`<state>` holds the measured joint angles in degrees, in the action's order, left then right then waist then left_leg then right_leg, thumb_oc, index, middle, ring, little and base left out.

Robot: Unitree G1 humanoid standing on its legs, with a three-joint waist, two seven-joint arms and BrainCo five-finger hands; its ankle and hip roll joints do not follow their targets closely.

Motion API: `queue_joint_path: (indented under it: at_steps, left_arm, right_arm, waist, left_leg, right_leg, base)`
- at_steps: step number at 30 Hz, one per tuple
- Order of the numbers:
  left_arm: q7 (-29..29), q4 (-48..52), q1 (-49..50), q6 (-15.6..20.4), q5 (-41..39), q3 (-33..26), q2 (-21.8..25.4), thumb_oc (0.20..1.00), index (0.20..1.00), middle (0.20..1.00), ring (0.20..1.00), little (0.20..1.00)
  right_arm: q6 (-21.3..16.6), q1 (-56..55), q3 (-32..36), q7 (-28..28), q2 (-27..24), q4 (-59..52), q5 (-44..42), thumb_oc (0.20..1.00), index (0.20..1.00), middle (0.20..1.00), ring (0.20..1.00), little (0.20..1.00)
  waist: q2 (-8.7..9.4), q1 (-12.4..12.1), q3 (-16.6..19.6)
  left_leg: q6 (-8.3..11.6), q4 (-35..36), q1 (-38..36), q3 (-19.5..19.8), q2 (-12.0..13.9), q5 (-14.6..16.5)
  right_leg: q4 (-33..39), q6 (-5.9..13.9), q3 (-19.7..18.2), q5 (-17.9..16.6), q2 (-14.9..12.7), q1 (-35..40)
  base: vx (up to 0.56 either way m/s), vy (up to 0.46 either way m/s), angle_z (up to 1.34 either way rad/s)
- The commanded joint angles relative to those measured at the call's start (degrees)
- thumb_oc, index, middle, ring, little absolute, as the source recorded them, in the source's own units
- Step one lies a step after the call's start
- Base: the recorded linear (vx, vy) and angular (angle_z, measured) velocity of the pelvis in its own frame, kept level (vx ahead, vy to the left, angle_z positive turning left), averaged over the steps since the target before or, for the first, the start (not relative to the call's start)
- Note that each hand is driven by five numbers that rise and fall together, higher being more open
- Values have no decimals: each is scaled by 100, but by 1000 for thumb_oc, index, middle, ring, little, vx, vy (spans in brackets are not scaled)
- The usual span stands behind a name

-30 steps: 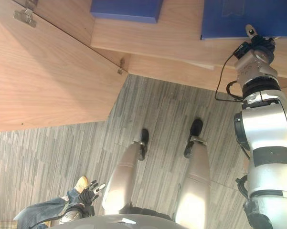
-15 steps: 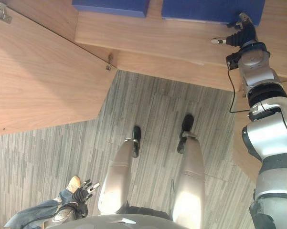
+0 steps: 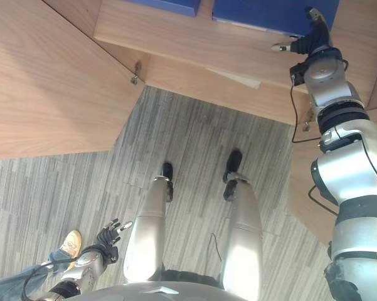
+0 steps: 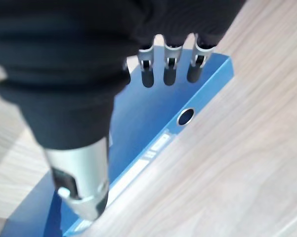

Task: Put the empty folder in the office cabinet

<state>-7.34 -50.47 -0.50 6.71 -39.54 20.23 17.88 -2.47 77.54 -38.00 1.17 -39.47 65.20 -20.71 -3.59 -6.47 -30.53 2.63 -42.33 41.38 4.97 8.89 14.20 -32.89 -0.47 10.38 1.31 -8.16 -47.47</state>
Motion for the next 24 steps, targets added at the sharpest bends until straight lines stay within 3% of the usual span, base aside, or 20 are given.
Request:
queue_joint_path:
  at_steps: [1, 11, 21, 22, 24]
  left_arm:
    - [175, -233, 54, 13, 275, 136, 292, 1000, 1000, 1000, 1000, 1000]
    - [311, -110, -359, 361, 312, 203, 6, 1000, 1000, 1000, 1000, 1000]
    - [417, -13, -835, 97, 503, 89, -185, 1000, 1000, 1000, 1000, 1000]
    - [532, -100, -907, 20, 447, 84, -266, 1000, 1000, 1000, 1000, 1000]
    - [547, -112, -912, 14, 437, 80, -277, 1000, 1000, 1000, 1000, 1000]
  right_arm:
    - [-323, -277, 158, -192, -164, -348, 185, 1000, 1000, 1000, 1000, 1000]
    - [-811, -1269, 423, 48, 113, -1027, 91, 1000, 1000, 1000, 1000, 1000]
    - [-1035, -3148, 1007, 13, 410, -2319, 53, 1000, 1000, 1000, 1000, 1000]
    - [-1039, -3791, 1141, -131, 541, -2627, 20, 1000, 1000, 1000, 1000, 1000]
    - [-1036, -3857, 1158, -144, 556, -2658, 51, 1000, 1000, 1000, 1000, 1000]
  waist:
    - [160, -169, 74]
    - [252, 84, 74]
    - [492, 522, 78]
    - [649, 689, 243]
    - [659, 705, 261]
  left_leg:
    - [-154, -399, -33, -236, 37, -253]
    - [-184, 153, -924, -548, -65, -70]
    - [-237, 1141, -2407, -971, -173, 230]
    - [-282, 1459, -2711, -1118, -312, 231]
    - [-285, 1487, -2750, -1130, -324, 250]
  right_leg:
    - [-35, -14, -194, 805, -103, 600]
    - [704, 184, -331, 469, -214, 1214]
    - [1719, 459, -470, 0, -270, 2221]
    - [2070, 510, -530, -283, -354, 2379]
    - [2099, 522, -538, -302, -358, 2398]
  base:
    - [-73, 37, -4]
    - [-117, 139, -12]
    - [-140, 170, -10]
    - [-201, 145, -10]
    - [-159, 148, -7]
